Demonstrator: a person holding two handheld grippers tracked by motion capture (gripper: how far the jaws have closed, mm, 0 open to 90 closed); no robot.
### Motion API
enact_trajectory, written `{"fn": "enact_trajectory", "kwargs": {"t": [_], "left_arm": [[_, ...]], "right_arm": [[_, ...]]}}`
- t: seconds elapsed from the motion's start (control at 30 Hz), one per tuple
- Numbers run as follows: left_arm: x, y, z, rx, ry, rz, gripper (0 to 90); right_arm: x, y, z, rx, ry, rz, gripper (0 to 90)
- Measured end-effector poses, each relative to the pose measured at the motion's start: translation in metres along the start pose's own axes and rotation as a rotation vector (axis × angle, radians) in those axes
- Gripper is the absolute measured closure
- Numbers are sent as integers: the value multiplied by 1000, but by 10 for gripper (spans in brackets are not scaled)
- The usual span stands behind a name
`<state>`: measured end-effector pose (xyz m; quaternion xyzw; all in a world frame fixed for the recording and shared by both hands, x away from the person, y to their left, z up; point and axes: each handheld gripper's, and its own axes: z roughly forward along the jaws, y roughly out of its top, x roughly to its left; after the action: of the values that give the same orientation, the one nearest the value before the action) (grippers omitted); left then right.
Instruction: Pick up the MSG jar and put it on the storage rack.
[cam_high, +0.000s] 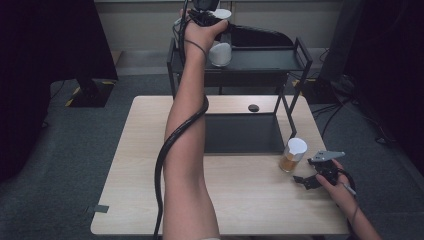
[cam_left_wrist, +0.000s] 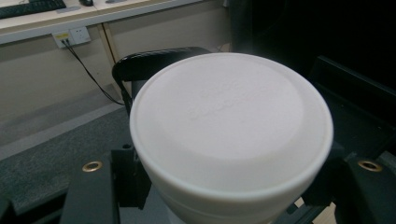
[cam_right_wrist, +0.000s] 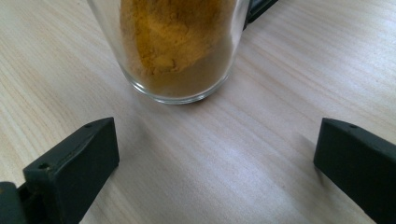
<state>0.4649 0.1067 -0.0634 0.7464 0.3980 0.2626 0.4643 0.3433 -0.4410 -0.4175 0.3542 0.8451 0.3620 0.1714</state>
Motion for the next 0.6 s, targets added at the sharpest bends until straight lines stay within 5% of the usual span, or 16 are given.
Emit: {"fn": "enact_trajectory", "kwargs": {"t": [0.6], "left_arm": [[-4, -8, 5, -7, -2, 33, 334]], "right_arm": [[0, 0, 0, 0, 0, 0, 0]]}}
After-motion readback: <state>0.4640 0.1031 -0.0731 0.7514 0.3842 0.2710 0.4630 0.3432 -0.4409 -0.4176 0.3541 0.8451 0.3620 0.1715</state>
